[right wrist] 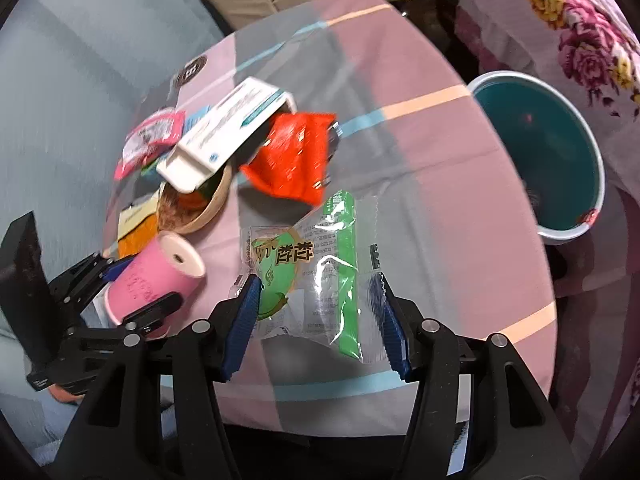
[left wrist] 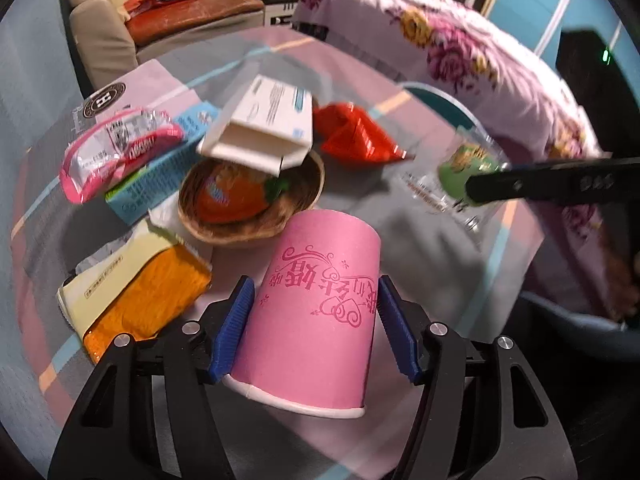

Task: Collect trash
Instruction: 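Grasp the pink paper cup with left gripper while right gripper grasps the green snack bag, then carry cup and snack bag over the bin and open left gripper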

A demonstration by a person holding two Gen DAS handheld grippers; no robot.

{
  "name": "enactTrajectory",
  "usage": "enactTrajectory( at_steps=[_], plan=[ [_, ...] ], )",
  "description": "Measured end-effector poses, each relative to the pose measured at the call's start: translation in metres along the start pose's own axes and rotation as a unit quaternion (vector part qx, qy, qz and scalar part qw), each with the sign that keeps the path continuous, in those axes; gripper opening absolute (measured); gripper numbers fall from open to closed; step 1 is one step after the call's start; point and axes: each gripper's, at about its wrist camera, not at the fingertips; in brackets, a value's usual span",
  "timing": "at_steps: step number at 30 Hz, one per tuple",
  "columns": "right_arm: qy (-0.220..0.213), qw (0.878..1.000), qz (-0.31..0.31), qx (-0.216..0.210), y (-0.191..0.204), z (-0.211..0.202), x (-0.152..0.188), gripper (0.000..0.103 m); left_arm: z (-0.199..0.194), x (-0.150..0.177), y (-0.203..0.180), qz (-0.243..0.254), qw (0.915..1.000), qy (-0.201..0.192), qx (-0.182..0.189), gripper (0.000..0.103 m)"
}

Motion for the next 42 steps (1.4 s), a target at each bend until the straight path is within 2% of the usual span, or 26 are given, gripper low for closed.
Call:
enactTrajectory(
  at_steps=[4,8,15,20,27,36,42],
  plan=[
    [-0.017,1.0,0.01,-0.006,-0.013,-0.01,-0.005,0.054,-0.008,-0.012,-0.008,-0.016,0.9994,-0.008,0.029,0.064],
    [-0.032,0.999,0.019,-0.008,-0.026,-0.021,-0.01,0.054,-0.013,-0.027,-0.022,-0.019,0.9987,-0.018,0.043,0.064],
    [-0.072,0.996,0.046,0.002,-0.059,-0.036,-0.025,0.054,-0.008,-0.066,-0.04,-0.036,0.9976,-0.047,0.035,0.064],
    [-0.093,0.993,0.065,0.013,-0.088,-0.043,-0.037,0.054,0.012,-0.096,-0.054,-0.037,0.9977,-0.047,0.032,0.064],
    [-0.126,0.988,0.088,0.03,-0.128,-0.058,-0.053,0.054,0.043,-0.137,-0.089,-0.006,0.9988,-0.037,0.033,0.064],
    [-0.159,0.978,0.13,0.04,-0.182,-0.072,-0.069,0.054,0.078,-0.178,-0.122,0.013,0.9991,-0.022,0.034,0.064],
    [-0.173,0.973,0.142,0.056,-0.204,-0.083,-0.074,0.054,0.1,-0.198,-0.142,0.018,0.9988,-0.015,0.042,0.064]
  ],
)
Point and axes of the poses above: each gripper's, at about its wrist camera, not at the fingertips, and z roughly the way its jaws point, y to its left, x to its underside, and after that the axes turned 4 degrees about -y, right-handed
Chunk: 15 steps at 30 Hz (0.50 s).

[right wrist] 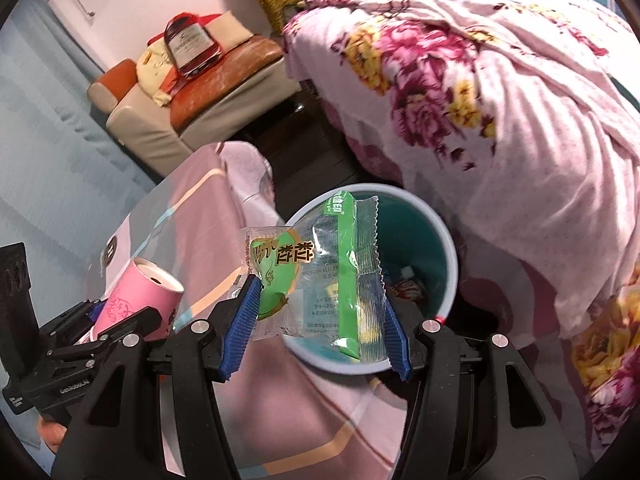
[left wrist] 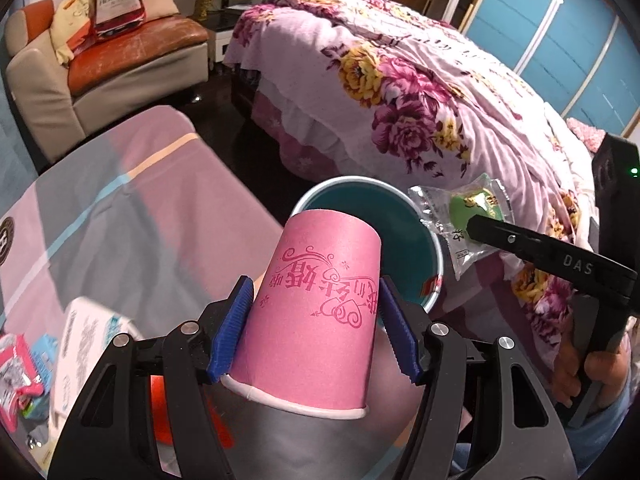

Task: Collect trash
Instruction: 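Carry cup and snack bag over the bin and open left gripper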

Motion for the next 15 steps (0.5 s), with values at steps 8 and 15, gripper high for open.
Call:
enactTrajectory(
  at_steps=[8,15],
  plan=[
    [-0.014,1.0,0.012,0.02,-0.022,-0.001,-0.014,0.055,0.035,-0.016,-0.019,0.011,0.9997,0.021,0.006,0.065],
    [-0.018,0.999,0.013,0.033,-0.033,-0.001,-0.025,0.055,0.061,-0.027,-0.029,0.015,0.9991,0.037,0.011,0.065]
  ],
)
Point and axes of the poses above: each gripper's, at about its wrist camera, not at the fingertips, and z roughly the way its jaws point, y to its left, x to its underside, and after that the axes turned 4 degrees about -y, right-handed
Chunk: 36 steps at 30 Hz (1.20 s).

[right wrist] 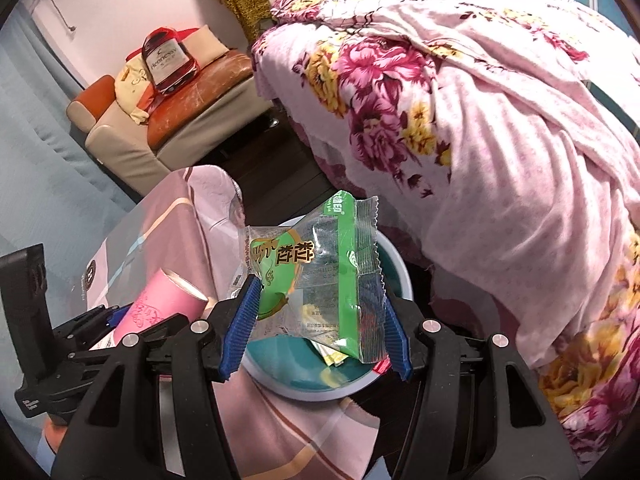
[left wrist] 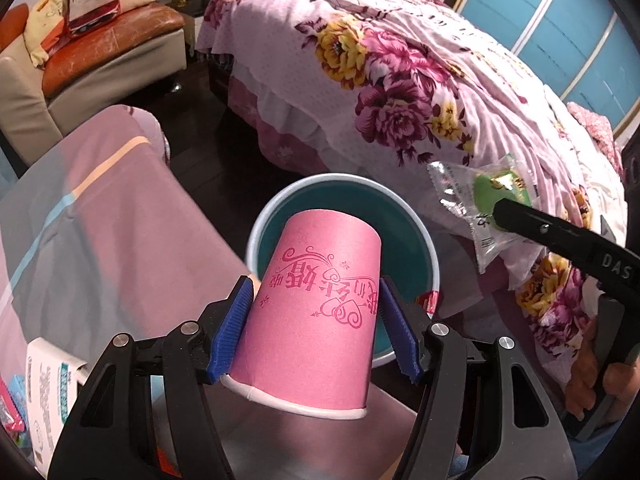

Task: Collect trash
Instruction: 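Carry cup and snack bag over the bin and open left gripper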

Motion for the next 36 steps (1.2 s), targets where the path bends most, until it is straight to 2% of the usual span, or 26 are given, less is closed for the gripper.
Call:
enactTrajectory(
  at_steps=[9,11,13,14,36],
  plan=[
    [-0.001,1.0,0.0,0.01,-0.004,0.0,-0.01,0.055,0.016,-0.011,-0.007,0.002,1.0,0.006,0.003,0.067],
    [-0.001,1.0,0.0,0.011,-0.004,0.0,-0.012,0.055,0.016,-0.013,-0.007,0.0,1.0,0.006,0.004,0.074],
    [-0.002,1.0,-0.001,0.012,-0.004,0.0,-0.013,0.055,0.015,-0.015,-0.005,-0.005,1.0,0.0,-0.002,0.087],
    [-0.002,1.0,-0.001,0.013,-0.003,-0.001,-0.013,0.055,0.013,-0.015,-0.004,-0.006,1.0,-0.003,-0.005,0.088],
    [0.034,0.999,-0.021,0.017,0.022,0.024,-0.003,0.056,-0.008,0.013,0.032,-0.039,0.9991,0.002,-0.013,0.089]
  ],
)
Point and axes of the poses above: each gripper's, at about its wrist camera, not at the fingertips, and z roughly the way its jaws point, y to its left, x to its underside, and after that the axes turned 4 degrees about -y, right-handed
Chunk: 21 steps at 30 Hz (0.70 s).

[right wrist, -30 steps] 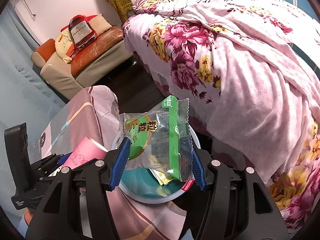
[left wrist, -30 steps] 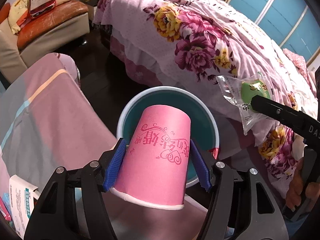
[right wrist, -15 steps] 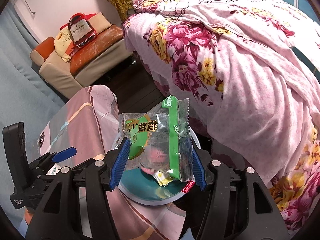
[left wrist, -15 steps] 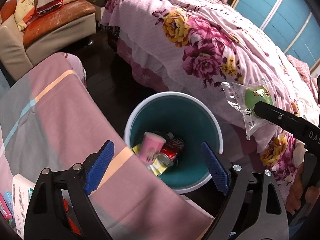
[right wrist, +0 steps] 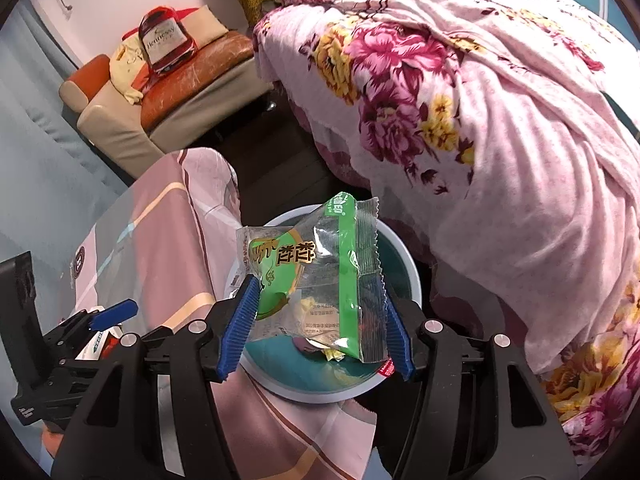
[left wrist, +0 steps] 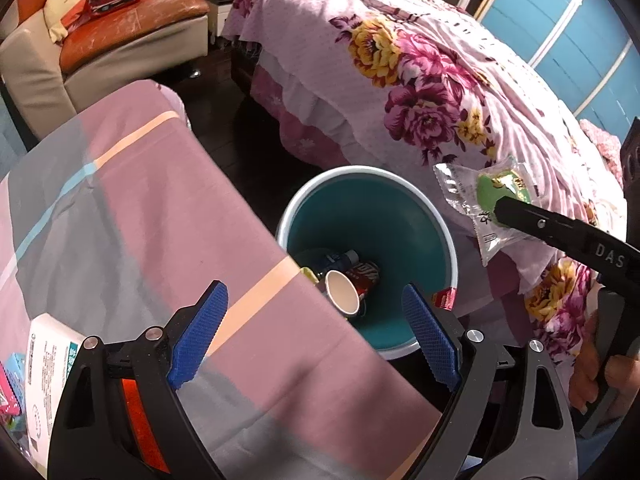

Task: Collect trash
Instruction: 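Carry cup and snack bag over the bin and open left gripper, then open right gripper over the bin to drop the green snack bag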

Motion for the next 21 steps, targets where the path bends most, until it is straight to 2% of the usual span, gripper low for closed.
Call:
enactTrajectory(
  at_steps=[4,7,10,21],
  plan=[
    [0.016,1.0,-0.005,-0.001,0.007,0.009,0.002,0.059,-0.004,0.003,0.009,-0.008,1.0,-0.001,0.0,0.089],
    [0.025,1.0,-0.006,-0.01,0.012,0.013,0.003,0.069,-0.005,0.005,0.015,-0.013,0.9999,0.0,-0.001,0.089],
    [0.027,1.0,-0.013,-0.009,0.019,0.015,0.004,0.074,-0.008,0.007,0.02,-0.018,0.9998,0.0,-0.001,0.089],
    [0.048,0.999,-0.019,-0.011,0.04,0.013,0.015,0.079,-0.034,0.027,0.046,-0.03,0.9993,-0.012,-0.019,0.089]
  ],
)
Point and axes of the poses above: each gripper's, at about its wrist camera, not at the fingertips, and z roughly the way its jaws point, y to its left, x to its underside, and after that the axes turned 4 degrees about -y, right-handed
